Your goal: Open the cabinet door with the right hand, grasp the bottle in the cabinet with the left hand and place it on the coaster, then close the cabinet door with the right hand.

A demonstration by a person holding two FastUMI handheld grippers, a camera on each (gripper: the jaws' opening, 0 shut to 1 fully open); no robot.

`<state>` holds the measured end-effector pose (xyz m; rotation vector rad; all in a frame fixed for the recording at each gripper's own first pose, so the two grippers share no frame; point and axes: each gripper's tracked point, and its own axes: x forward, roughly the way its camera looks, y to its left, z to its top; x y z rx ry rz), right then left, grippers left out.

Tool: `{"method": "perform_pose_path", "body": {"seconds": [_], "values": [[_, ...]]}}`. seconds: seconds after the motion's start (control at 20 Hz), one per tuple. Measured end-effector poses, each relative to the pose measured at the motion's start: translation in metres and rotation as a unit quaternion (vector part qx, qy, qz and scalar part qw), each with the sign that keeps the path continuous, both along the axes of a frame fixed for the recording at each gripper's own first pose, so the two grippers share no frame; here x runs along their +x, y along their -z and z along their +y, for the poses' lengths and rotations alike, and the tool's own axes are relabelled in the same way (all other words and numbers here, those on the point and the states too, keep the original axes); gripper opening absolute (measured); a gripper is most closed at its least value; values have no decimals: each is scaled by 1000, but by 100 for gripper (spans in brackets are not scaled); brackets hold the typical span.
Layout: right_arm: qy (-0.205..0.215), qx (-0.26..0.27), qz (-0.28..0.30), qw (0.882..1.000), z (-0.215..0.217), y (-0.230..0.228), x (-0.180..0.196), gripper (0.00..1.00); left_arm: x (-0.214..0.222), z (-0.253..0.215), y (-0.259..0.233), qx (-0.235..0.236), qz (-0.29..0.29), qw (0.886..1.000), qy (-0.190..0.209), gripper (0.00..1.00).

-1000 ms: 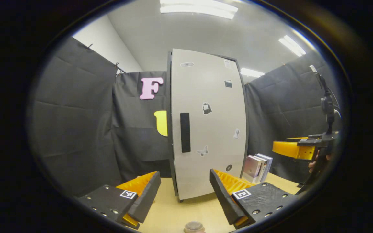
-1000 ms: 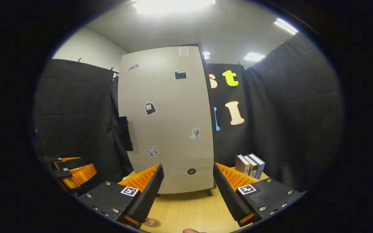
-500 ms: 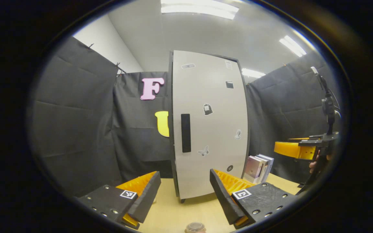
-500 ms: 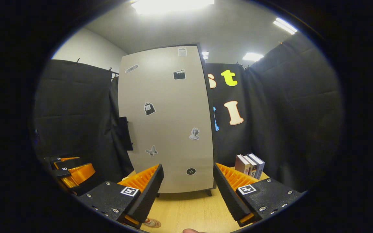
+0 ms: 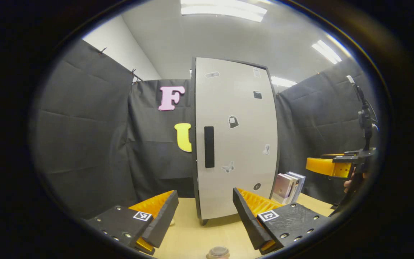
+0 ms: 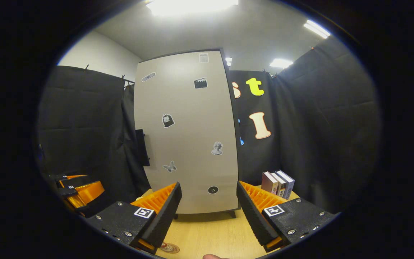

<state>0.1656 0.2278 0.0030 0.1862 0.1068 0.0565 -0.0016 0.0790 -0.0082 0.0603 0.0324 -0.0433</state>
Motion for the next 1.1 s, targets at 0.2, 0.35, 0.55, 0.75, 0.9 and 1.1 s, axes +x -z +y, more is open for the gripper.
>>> {"method": "perform_pose_path", "body": {"seconds": [0.2,0.35,0.55,0.75,0.9,1.1], "values": [[-2,0,1,1000,4,0,0,95,-1,3,1,-2,3,1000,-3,87],[-2,-1,1,1000,3,0,0,95,-2,4,1,-2,3,1000,-5,91],[0,0,0,1000,2,-1,0,95,-1,4,0,-3,1,1000,-6,87],[-1,-2,-1,1000,3,-2,0,95,-1,4,0,-1,-1,1000,-6,87],[-3,-3,-1,1000,4,-1,0,95,-1,4,0,-1,0,1000,-6,87],[-4,-3,0,1000,5,-2,1,95,-3,5,0,0,1,1000,-8,91]]}}
